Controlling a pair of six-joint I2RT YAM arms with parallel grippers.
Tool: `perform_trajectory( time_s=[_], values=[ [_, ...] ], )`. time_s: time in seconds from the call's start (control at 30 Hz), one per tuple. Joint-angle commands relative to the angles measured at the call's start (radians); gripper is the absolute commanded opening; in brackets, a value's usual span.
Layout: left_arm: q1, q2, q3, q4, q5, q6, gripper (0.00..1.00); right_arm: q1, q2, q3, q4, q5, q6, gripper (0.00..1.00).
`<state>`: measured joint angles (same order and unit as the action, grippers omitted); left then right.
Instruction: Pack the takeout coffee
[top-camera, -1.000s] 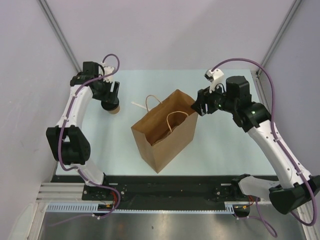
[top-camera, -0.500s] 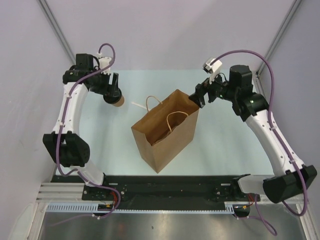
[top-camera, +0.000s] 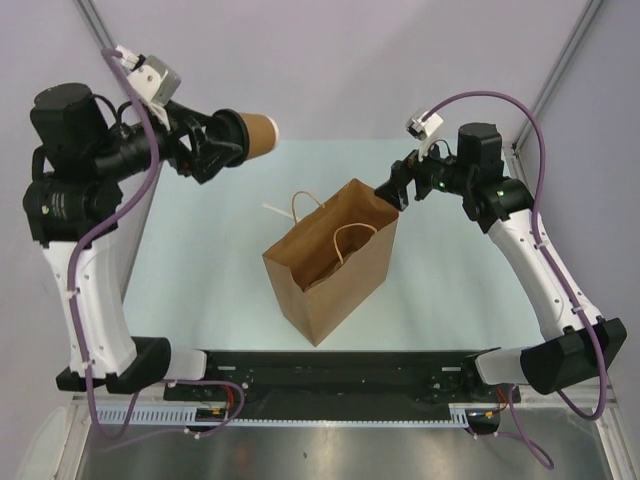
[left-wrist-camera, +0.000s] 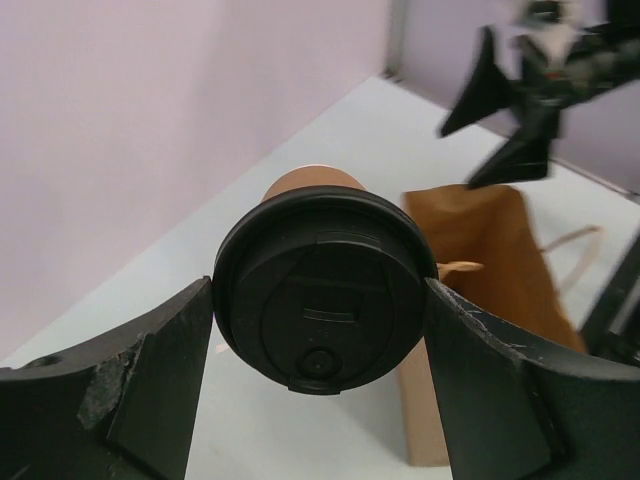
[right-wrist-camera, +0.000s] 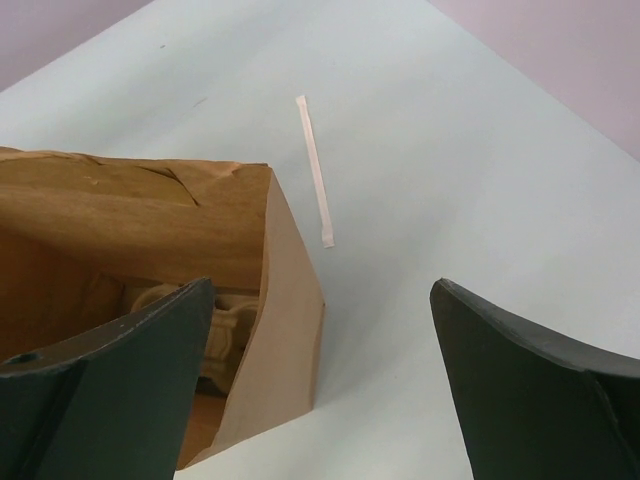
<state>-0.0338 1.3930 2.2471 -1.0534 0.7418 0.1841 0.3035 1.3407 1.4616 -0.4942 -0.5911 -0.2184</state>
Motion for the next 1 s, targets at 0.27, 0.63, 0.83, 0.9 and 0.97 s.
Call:
perform_trajectory(
  time_s=[0.27,0.63,0.83,0.9,0.97],
  values=[
    [-0.317,-0.11,-0.092,-0.253,0.03,0.138,0.17,-0.004,-0.008,0.048,-0.026,-0.035,0.039,0.94],
    [-0.567,-0.16,-0.388,-0.108,-0.289,0.081,0.13,0.016,0.003,0.045,-0.084,-0.072,0.036,0.82],
    [-0.63,-0.14,-0.494,0.007,-0.398,0.045,0.13,0.04,0.008,0.042,-0.138,-0.067,0.021,0.64],
    [-0.655,-0.132,-0.524,0.038,-0.418,0.04,0.12,0.048,0.012,0.042,-0.152,-0.064,0.022,0.52],
    [-0.669,-0.123,-0.541,0.059,-0.444,0.037,0.11,0.051,0.014,0.042,-0.173,-0.067,0.017,0.44]
  ],
)
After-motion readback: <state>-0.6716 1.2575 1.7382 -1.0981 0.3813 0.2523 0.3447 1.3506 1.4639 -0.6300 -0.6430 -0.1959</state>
